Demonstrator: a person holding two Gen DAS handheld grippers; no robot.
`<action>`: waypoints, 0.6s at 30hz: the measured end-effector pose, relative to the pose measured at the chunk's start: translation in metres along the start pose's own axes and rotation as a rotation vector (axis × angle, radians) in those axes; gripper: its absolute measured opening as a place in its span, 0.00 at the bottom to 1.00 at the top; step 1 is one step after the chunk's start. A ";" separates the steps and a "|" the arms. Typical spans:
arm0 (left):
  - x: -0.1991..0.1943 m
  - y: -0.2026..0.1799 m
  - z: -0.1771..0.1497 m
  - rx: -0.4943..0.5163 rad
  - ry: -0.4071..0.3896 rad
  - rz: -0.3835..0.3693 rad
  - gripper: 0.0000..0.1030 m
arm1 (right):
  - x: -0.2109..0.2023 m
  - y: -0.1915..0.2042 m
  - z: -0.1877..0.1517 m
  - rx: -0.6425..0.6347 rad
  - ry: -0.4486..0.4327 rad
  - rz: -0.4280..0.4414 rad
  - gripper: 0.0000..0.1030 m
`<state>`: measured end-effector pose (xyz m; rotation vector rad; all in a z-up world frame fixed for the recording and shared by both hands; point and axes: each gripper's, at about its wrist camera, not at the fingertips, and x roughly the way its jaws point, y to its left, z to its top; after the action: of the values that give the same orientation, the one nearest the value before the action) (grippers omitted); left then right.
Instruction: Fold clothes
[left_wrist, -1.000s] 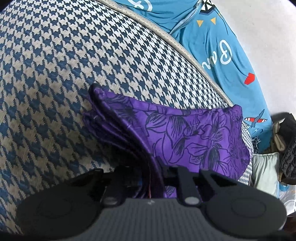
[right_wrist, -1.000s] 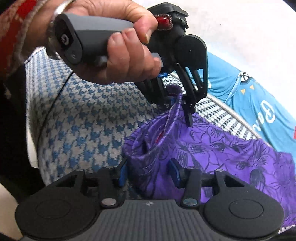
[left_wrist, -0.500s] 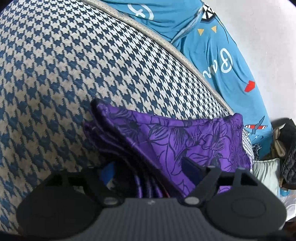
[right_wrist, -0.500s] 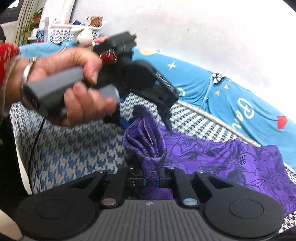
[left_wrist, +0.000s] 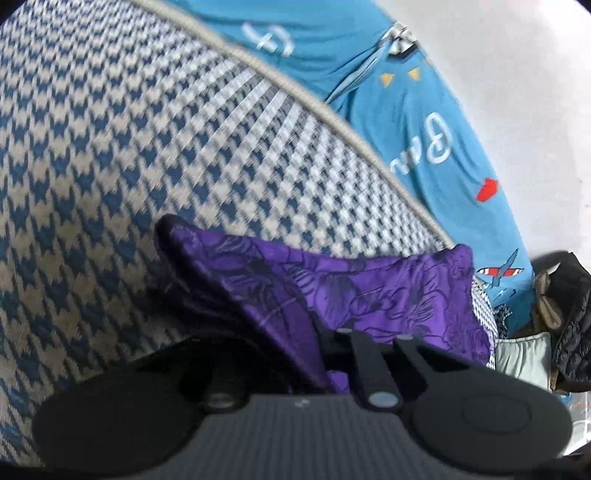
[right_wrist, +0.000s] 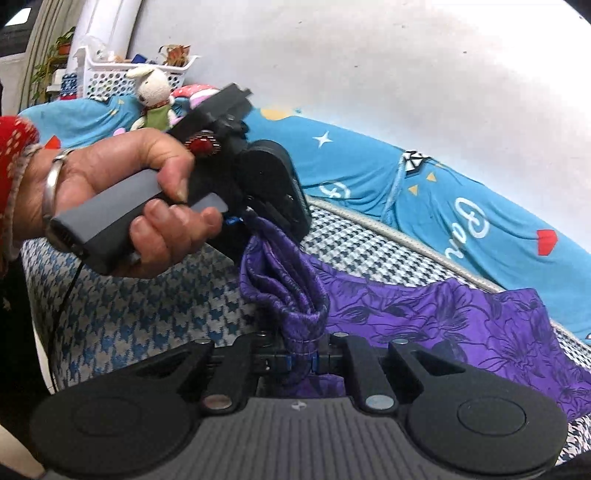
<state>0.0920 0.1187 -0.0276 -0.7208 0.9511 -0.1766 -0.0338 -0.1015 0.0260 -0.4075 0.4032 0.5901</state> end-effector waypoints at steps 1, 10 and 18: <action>-0.002 -0.005 0.000 0.019 -0.015 0.003 0.10 | -0.001 -0.002 0.000 0.004 -0.004 -0.007 0.10; -0.022 -0.068 -0.002 0.152 -0.151 -0.012 0.10 | -0.020 -0.046 0.018 0.034 -0.095 -0.102 0.10; 0.006 -0.161 0.005 0.269 -0.190 -0.044 0.10 | -0.038 -0.116 0.027 0.167 -0.161 -0.224 0.10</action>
<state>0.1258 -0.0029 0.0718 -0.5005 0.7133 -0.2649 0.0134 -0.1934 0.0959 -0.2386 0.2458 0.3644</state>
